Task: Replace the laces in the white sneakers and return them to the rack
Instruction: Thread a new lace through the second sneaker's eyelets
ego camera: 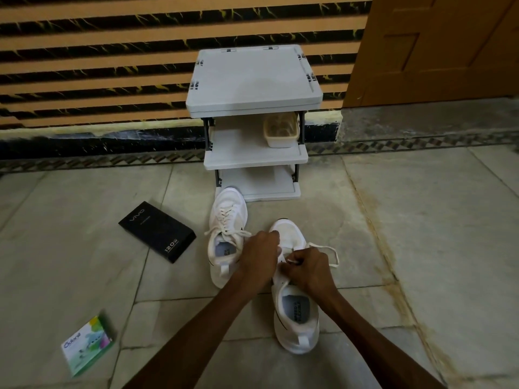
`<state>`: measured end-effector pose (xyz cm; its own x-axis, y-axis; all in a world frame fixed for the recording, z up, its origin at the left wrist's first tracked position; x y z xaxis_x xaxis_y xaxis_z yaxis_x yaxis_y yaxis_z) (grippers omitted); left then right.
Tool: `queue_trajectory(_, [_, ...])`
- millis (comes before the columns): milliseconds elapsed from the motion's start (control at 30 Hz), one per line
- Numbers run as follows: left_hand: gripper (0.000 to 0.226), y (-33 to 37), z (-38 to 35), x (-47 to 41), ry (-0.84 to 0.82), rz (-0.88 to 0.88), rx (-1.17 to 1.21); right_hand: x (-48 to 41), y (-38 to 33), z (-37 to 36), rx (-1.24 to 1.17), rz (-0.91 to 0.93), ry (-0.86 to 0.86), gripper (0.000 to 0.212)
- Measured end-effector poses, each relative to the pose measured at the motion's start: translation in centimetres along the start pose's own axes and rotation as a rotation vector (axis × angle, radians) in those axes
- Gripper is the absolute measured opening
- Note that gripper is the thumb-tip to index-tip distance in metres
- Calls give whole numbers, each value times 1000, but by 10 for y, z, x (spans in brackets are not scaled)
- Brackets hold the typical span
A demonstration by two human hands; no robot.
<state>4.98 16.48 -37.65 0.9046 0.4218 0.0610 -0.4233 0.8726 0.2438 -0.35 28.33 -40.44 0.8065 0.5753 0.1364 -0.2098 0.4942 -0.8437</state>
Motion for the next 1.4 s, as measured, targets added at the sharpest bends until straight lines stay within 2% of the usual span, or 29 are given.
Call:
queue_trajectory(167, [21, -4, -1, -6, -61, -137, 47, 0, 0, -1, 13, -28, -4, 32])
queue_trajectory(333, [21, -7, -3, -9, -90, -177, 127, 0, 1, -1, -6, -45, -6, 28])
queue_trajectory(400, [18, -10, 8, -13, -58, -127, 291, 0, 2, -1, -2, -48, -7, 30])
queue_trajectory(500, [29, -17, 57, -17, 60, 72, 787, 1, -1, 1, 14, -64, 3, 30])
queue_trajectory(533, [31, -20, 75, -17, 100, 101, 871, 0, 0, 1, 16, -73, 2, 30])
queue_trajectory(567, [31, -22, 92, -16, 136, 96, 872, 1, -1, 2, 16, -78, -4, 30])
queue_trajectory(633, [24, -27, 109, -16, 129, 91, 702, 3, -4, 3, 12, -73, -10, 28])
queue_trajectory(733, [20, -31, 93, -10, -64, 174, 417, 3, -8, 10, 0, -72, -56, 32])
queue_trajectory(867, [18, -26, 65, 0, -120, 161, 359, 3, -7, 38, -222, -175, -152, 22])
queue_trajectory(967, [17, -16, 52, 5, -190, 80, 239, 6, -2, 60, -345, -153, -48, 24])
queue_trajectory(1033, [16, -7, 49, 8, -208, 29, 123, 7, 1, 68, -276, -108, 9, 23])
queue_trajectory(1100, [16, 4, 51, 6, -127, -14, 48, 6, -1, 76, -145, -19, 62, 19])
queue_trajectory(1133, [17, 10, 51, 5, -63, -33, 91, 5, -4, 80, -153, 0, 77, 17])
queue_trajectory(1200, [15, 19, 46, 3, 12, -56, 381, 6, -14, 85, -339, -21, 58, 14])
queue_trajectory(1267, [16, 27, 37, 0, -25, -90, 647, 6, -25, 89, -523, -30, 7, 9])
queue_trajectory(1300, [17, 32, 32, -1, -54, -118, 702, 5, -30, 91, -575, -24, -7, 8])
queue_trajectory(1400, [21, 43, 26, -3, -98, -133, 871, 4, -40, 98, -568, 1, 47, 10])
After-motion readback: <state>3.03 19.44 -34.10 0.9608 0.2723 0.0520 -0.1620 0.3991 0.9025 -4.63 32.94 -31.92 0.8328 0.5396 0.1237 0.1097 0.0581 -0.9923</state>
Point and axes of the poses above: each hand's wrist, its own x-axis away from the middle knuckle, its own z-axis out of the back of the hand, y = z × x, the point moved 3 cm from there along -x, towards the middle knuckle, and after that the axes turned 6 degrees about -x, right-handed, at the moved point
